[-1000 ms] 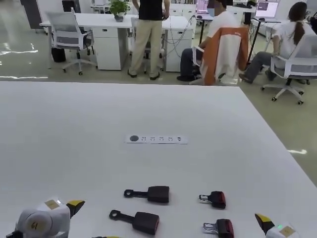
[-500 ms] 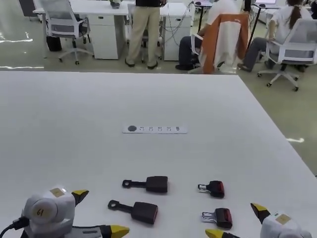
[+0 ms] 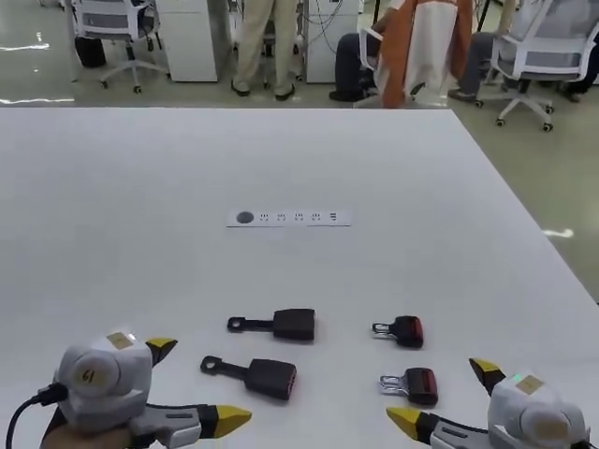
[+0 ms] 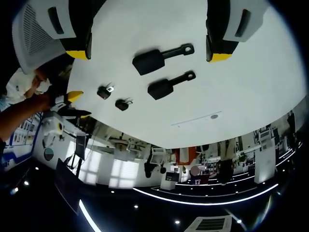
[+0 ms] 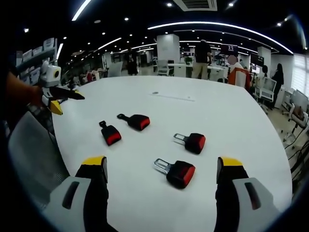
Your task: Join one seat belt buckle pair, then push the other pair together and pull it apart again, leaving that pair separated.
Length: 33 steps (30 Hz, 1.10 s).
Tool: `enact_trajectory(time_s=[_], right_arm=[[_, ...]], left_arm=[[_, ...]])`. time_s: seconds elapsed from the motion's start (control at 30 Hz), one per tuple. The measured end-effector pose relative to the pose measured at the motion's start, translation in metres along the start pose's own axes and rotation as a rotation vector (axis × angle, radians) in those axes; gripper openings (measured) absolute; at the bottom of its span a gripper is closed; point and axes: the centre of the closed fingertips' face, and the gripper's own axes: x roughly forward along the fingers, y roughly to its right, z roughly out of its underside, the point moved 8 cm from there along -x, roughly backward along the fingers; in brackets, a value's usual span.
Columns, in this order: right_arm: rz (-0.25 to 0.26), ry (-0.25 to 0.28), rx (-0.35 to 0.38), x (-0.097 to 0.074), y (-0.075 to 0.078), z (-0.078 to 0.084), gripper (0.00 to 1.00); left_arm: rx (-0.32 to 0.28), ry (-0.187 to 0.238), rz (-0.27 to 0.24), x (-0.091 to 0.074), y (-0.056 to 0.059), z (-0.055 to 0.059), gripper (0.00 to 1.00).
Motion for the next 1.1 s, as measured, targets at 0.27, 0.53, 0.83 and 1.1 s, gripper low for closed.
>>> enact_trajectory(time_s=[0.27,0.53,0.83,1.1], right_arm=[[-0.022,-0.030,-0.004,0.009,0.005,0.003,0.92],[-0.040,-0.049,-0.008,0.019,0.009,0.005,0.92],[-0.071,-0.067,-0.019,0.032,0.012,0.007,0.91],[-0.102,-0.090,-0.025,0.046,0.018,0.013,0.91]], left_arm=[[-0.008,-0.023,0.012,0.013,-0.006,0.006,1.00],[-0.015,-0.045,0.023,0.030,-0.013,0.011,1.00],[-0.008,-0.063,0.046,0.043,-0.011,0.009,1.00],[0.004,-0.077,0.063,0.053,-0.012,0.005,1.00]])
